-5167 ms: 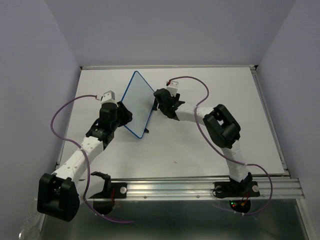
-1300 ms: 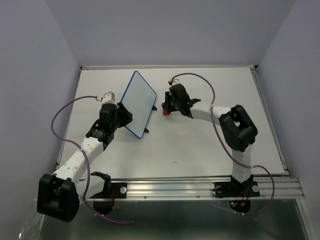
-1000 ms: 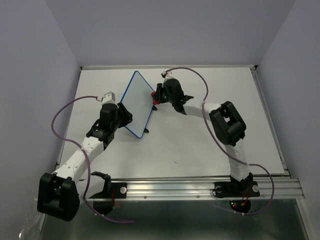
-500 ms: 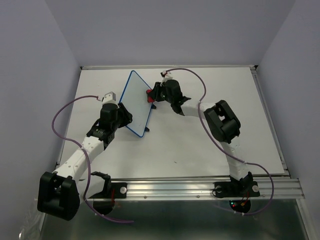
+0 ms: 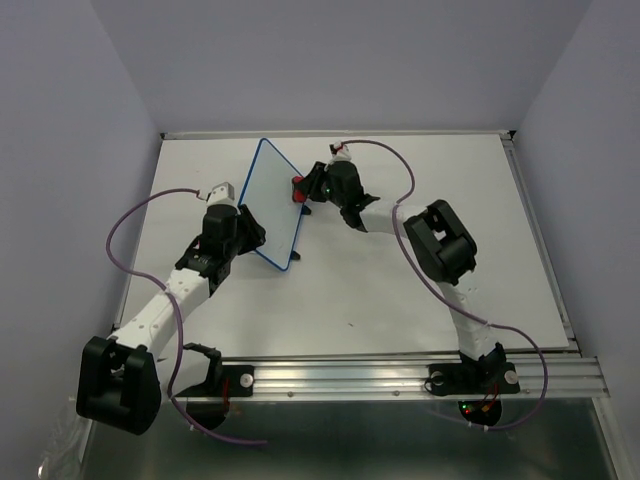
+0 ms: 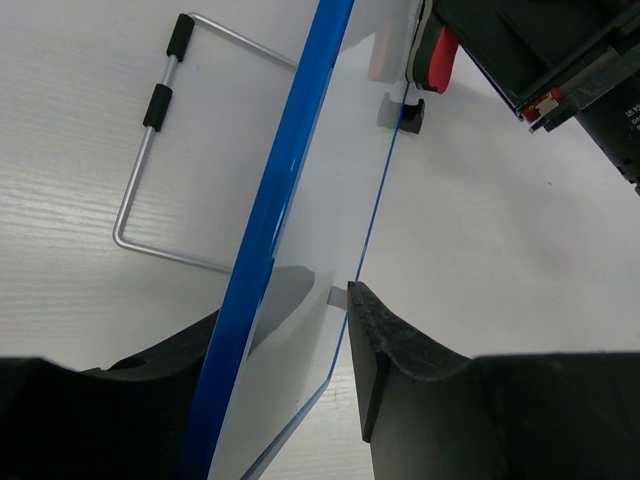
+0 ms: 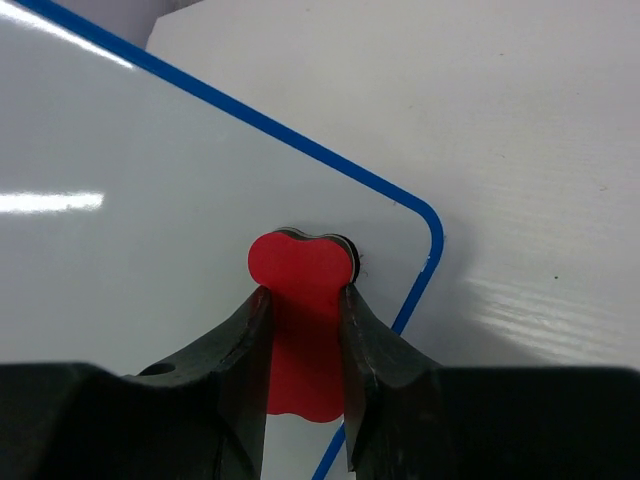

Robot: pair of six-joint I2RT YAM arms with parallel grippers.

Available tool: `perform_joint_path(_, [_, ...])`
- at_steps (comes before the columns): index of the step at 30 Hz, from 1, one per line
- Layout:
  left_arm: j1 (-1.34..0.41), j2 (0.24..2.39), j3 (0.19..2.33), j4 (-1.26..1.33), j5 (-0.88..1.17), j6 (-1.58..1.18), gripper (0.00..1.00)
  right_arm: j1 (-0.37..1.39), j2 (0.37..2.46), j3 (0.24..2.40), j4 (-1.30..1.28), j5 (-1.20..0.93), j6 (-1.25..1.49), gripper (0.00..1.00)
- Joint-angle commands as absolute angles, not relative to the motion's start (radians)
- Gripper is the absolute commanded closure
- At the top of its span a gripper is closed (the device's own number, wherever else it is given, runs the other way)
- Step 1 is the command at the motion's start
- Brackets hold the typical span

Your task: Erase the whiteboard

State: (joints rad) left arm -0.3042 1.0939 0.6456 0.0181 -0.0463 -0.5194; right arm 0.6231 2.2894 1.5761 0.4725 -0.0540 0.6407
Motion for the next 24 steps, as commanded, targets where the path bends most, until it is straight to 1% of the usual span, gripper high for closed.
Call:
perform_joint_path(1, [-0.308,1.100,0.687,0.041,-0.031,-0.494,0.52,0.635,2.336,1.634,0.430,0.103,0.724,0.94])
perform_joint_path(9, [-0.310,1.106,0.686,0.035,-0.023,-0.488,0.53,0.597,2.419,1.713,0.402,0.133,0.818,0.91])
perform_joint_path(16, [-0.310,1.124,0.696,0.028,-0.014,-0.483,0.53,0.578,2.454,1.821,0.396,0.078,0.860,0.89])
perform_joint_path(24, [-0.310,1.129,0.701,0.025,-0.011,-0.482,0.53,0.569,2.445,1.867,0.397,-0.032,0.887,0.89])
